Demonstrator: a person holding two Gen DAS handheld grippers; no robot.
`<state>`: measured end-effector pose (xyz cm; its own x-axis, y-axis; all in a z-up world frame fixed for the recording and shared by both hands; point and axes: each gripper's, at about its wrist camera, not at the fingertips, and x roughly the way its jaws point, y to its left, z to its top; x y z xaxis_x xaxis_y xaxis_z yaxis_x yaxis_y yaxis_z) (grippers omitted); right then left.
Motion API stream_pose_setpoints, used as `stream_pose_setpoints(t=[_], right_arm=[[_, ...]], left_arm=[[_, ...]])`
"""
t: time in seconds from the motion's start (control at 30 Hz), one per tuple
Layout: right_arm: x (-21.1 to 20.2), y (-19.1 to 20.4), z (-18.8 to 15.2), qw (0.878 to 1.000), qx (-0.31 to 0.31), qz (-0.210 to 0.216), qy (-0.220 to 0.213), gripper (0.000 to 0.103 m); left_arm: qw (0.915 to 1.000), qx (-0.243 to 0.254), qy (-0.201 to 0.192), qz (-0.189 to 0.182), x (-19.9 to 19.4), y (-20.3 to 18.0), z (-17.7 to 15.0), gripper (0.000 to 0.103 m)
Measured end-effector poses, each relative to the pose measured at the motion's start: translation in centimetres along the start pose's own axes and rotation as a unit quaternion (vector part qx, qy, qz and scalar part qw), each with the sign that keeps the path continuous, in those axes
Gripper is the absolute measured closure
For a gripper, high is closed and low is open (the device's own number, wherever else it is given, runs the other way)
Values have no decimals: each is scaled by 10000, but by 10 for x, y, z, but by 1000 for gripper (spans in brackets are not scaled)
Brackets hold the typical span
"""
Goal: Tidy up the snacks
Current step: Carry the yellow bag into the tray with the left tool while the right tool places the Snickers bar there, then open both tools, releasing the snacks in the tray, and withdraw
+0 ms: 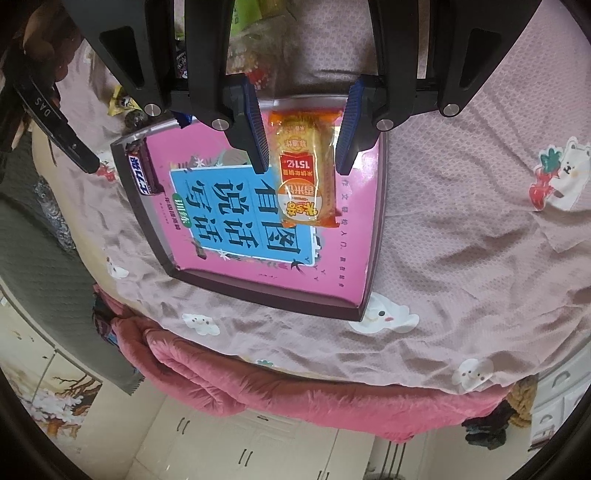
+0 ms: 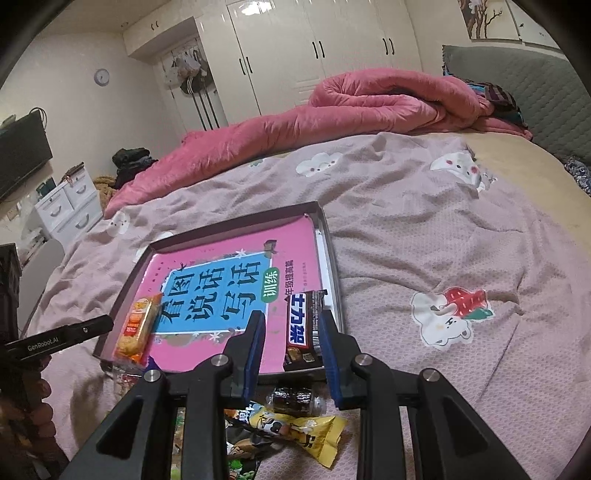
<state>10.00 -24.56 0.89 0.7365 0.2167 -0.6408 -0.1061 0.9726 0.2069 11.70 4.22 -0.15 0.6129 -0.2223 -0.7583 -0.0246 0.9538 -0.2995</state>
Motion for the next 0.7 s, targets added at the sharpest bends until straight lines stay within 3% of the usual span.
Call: stream_pose_setpoints(t=[0.13,0.5,0.7], right_arm=[[-6,0,1,10000,-21,16,-94,72],[-22,0,1,9996,20,125,-251,57],[-27,6,-1,9995,-53,187,-252,54]], left_arm=[[10000,29,-35,-5,-5,-1,0,61],[9997,136,-188,-84,-25,-4,-1,47],[9996,194,-202,-72,-31,-6,-3,45]])
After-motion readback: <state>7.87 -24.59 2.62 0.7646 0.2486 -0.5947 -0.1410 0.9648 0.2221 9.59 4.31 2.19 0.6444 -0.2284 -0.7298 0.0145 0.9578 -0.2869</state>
